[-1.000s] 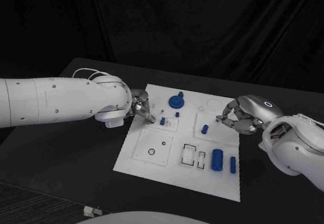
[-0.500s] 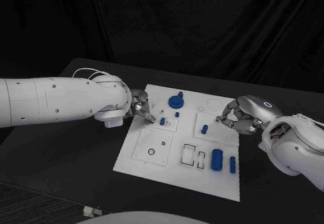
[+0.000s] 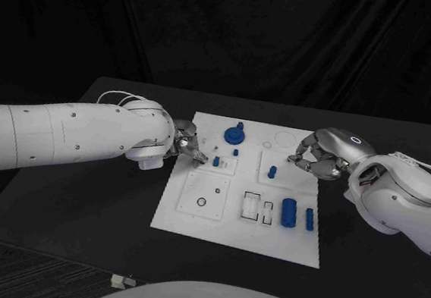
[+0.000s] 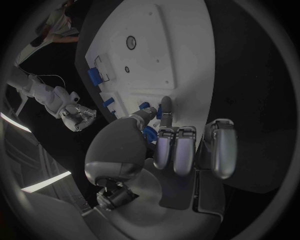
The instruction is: Assemble the parts on the task board
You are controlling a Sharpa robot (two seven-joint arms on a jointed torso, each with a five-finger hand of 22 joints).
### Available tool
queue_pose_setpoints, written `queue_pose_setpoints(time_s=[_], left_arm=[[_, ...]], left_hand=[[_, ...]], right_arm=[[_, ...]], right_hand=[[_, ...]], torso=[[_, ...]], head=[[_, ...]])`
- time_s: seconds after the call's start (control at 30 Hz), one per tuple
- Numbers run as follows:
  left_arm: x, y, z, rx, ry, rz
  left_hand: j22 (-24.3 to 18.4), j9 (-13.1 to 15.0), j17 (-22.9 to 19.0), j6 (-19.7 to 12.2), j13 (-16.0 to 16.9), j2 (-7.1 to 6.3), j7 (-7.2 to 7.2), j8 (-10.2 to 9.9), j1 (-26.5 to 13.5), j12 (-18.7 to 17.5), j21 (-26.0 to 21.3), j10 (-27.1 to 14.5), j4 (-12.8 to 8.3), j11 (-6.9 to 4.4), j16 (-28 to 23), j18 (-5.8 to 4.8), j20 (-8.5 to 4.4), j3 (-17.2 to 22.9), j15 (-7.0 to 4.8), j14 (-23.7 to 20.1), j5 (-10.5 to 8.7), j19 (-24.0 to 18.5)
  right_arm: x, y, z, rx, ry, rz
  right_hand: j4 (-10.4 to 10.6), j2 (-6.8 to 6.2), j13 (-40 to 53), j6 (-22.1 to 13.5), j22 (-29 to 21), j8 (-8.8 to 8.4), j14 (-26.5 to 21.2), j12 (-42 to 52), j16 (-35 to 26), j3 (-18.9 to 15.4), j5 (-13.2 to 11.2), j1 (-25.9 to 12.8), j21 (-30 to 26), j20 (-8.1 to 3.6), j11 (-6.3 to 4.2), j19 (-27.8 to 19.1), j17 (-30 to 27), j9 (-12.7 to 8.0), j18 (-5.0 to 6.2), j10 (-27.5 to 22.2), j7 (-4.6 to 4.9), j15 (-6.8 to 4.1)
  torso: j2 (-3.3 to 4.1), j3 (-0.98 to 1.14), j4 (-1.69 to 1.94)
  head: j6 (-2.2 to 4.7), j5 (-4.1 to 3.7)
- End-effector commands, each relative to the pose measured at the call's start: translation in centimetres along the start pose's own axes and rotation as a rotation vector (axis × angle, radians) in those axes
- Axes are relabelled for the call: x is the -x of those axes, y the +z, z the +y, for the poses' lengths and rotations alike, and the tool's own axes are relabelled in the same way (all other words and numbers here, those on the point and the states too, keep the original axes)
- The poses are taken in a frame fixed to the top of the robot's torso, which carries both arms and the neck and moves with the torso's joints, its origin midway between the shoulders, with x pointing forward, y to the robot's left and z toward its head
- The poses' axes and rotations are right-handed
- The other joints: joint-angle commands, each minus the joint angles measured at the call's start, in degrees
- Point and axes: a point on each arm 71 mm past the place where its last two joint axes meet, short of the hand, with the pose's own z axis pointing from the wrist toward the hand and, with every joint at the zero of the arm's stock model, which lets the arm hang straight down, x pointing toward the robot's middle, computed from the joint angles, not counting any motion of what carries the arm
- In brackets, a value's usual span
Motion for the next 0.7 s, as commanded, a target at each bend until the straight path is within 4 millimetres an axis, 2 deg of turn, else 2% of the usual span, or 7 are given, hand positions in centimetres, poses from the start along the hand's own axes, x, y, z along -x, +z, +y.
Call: queue_pose_setpoints(time_s=[0.03,0.5,0.67,0.7], left_arm=[[-0.30,0.10,-0.10,-0.014,0.012,0.025],[-0.45,0.36,-0.10,-0.022,0.015,0.037],[-0.47,0.39,-0.09,-0.026,0.014,0.036],[-0.47,0.40,-0.09,-0.027,0.014,0.036]], left_hand=[[12.52,-1.77,15.35,0.39,15.66,0.10,-0.07,0.29,-0.90,1.02,-0.55,6.07,0.89,-0.02,0.80,1.65,0.35,-0.07,-0.33,6.55,-0.35,-0.08],[12.52,-0.34,15.35,0.63,15.66,0.85,-0.55,1.87,-0.29,1.02,-0.62,6.07,0.97,-0.41,0.80,1.66,0.10,-0.32,-0.63,6.55,0.89,-0.09],[12.47,0.01,15.35,0.55,15.66,0.76,-0.52,2.24,-0.62,1.02,-0.79,6.07,1.31,-0.41,0.80,1.70,0.04,-0.69,-0.66,6.55,0.74,-0.20],[12.43,0.36,15.35,0.18,15.66,0.55,-0.53,2.51,-0.90,1.02,-0.94,6.07,1.64,-0.40,0.80,1.72,0.04,-1.18,-0.69,6.55,-0.05,-0.28]], right_arm=[[-0.19,-0.06,-0.21,-0.022,-0.002,0.011],[-0.44,-0.09,-0.30,-0.027,-0.003,0.024],[-0.50,-0.09,-0.33,-0.029,-0.003,0.027],[-0.52,-0.09,-0.34,-0.029,-0.003,0.028]], right_hand=[[-0.05,0.10,14.45,-0.30,13.58,-0.87,4.94,-0.69,-1.32,0.82,1.09,0.89,-1.43,0.27,0.35,2.34,7.48,0.73,-0.60,6.16,-0.12,0.04],[-0.18,0.12,14.45,-0.26,13.55,-0.92,4.92,-0.69,-1.38,0.95,1.36,1.10,-1.52,0.27,0.35,2.30,7.37,0.75,-0.58,6.16,-0.13,0.05],[-0.28,0.14,14.45,-0.24,13.54,-0.95,4.91,-0.69,-1.40,1.03,1.48,1.24,-1.57,0.27,0.35,2.27,7.32,0.75,-0.57,6.16,-0.13,0.04],[-0.28,0.14,14.45,-0.24,13.54,-0.95,4.91,-0.69,-1.40,1.03,1.48,1.24,-1.57,0.27,0.35,2.27,7.32,0.75,-0.57,6.16,-0.13,0.04]], torso=[[0.02,0.01,-0.01],[0.01,0.02,-0.01],[0.01,0.01,-0.02],[0.00,0.02,-0.01]], head=[[0.01,-0.05],[0.01,0.02],[0.01,0.05],[0.01,0.03]])
